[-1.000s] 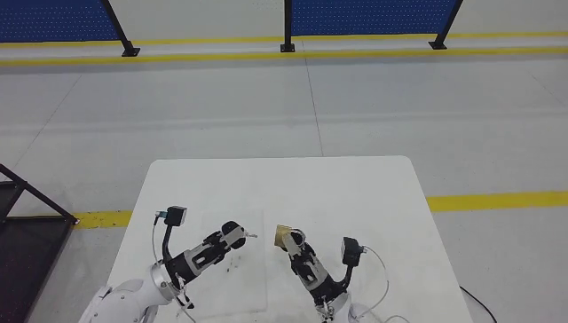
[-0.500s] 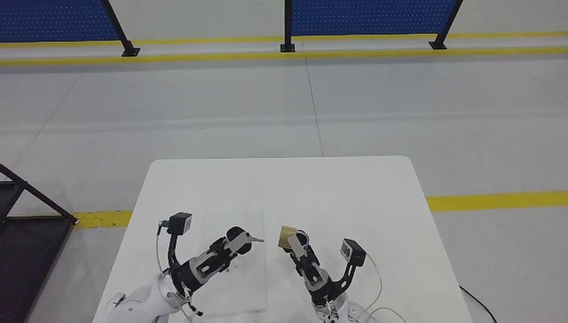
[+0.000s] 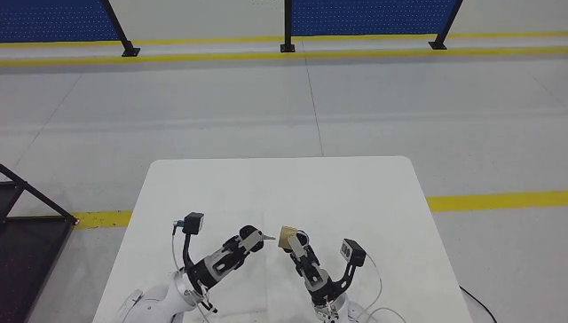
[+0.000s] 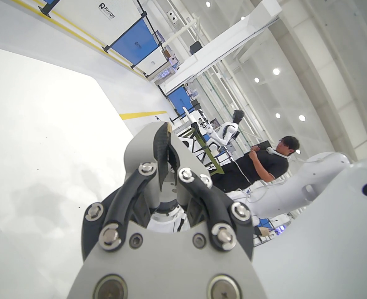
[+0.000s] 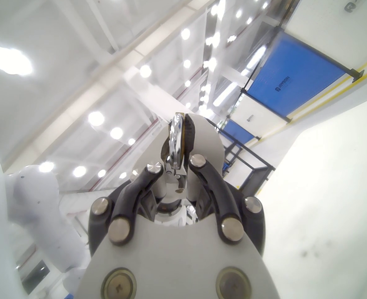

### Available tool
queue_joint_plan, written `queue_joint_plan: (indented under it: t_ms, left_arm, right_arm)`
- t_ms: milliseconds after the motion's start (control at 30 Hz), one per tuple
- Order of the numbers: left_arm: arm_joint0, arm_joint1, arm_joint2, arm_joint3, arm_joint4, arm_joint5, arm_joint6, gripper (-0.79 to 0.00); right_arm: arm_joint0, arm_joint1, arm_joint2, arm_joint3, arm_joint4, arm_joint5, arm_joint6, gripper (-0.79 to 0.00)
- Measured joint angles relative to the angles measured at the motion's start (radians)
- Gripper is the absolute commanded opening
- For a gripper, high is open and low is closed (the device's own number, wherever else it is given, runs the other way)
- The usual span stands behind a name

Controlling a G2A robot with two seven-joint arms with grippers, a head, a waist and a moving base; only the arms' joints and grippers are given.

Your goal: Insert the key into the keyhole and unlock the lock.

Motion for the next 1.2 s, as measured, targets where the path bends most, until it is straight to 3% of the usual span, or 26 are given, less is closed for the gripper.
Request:
queue_joint_plan:
  t_ms: [1200]
  left_arm:
    - [-0.033, 0.006, 0.060, 0.021, 0.033, 0.024, 0.066, -0.785]
  right_arm:
    - [0.000, 0.000, 0.000, 0.000, 0.000, 0.000, 0.000, -0.785]
